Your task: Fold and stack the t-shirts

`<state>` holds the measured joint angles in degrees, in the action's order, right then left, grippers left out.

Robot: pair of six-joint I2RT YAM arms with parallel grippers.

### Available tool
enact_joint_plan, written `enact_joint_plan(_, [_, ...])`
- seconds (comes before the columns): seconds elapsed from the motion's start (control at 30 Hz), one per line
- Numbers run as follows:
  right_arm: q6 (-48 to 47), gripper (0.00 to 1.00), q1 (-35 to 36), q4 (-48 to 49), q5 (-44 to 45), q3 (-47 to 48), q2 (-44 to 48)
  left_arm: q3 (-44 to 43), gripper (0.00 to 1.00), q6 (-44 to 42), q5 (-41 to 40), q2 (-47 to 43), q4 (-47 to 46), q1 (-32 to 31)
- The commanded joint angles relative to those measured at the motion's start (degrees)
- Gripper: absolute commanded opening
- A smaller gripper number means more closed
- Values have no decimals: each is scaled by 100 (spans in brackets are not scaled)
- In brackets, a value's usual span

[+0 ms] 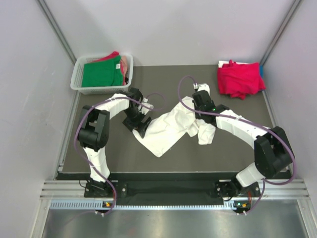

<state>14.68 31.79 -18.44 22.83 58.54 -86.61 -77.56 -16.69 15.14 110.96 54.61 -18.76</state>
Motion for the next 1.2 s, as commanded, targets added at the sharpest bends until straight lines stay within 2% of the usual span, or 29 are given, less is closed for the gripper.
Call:
enact_joint_plan(0.0, [70, 0, 108, 86, -33, 78, 223, -101, 93, -10, 25, 41, -240, 40])
enact_joint_plan(0.13, [88, 0, 126, 95, -33, 61, 197, -259, 94, -62, -134, -83, -170, 83])
enact_joint_plan(0.2, [97, 0, 143, 103, -33, 61, 179, -321, 88, -71, -81, -109, -109, 118])
enact_joint_plan(0.27, [106, 0, 152, 103, -33, 69, 171, -312, 75, -63, -2, -101, -65, 119])
enact_joint_plan(0.3, [97, 0, 161, 103, -33, 69, 171, -295, 57, -63, 68, -101, -56, 119])
enact_joint_plan(0.37, [106, 0, 170, 112, -16, 78, 179, -269, 42, -45, 103, -127, -64, 119])
enact_joint_plan(0.4, [97, 0, 178, 103, -15, 78, 171, -260, 37, -45, 112, -136, -64, 119])
enact_joint_plan(0.43, [105, 0, 170, 112, -7, 78, 179, -225, 35, -45, 112, -127, -64, 119])
enact_joint_plan(0.6, [88, 0, 170, 112, 20, 69, 223, -137, 39, -63, 69, -109, -100, 119])
enact_joint_plan(0.67, [88, 0, 170, 103, 20, 61, 215, -128, 33, -63, 95, -118, -82, 119])
enact_joint_plan(0.7, [97, 0, 170, 103, 28, 52, 215, -137, 27, -63, 112, -136, -65, 119])
enact_joint_plan(0.73, [97, 0, 178, 112, 11, 52, 206, -145, 17, -54, 121, -153, -38, 119])
enact_joint_plan(0.77, [88, 0, 170, 112, 11, 34, 206, -172, 0, -54, 95, -188, -29, 119])
enact_joint_plan(0.97, [97, 0, 178, 121, 20, 43, 241, -312, 0, -107, 59, -320, 120, 232])
enact_joint_plan(1.07, [36, 0, 170, 121, 230, 104, 372, -829, 0, -19, 401, -443, 225, 767])
enact_joint_plan(1.17, [-149, 0, 161, 112, 546, 280, 557, -1778, 0, 78, 832, -373, 602, 1732])
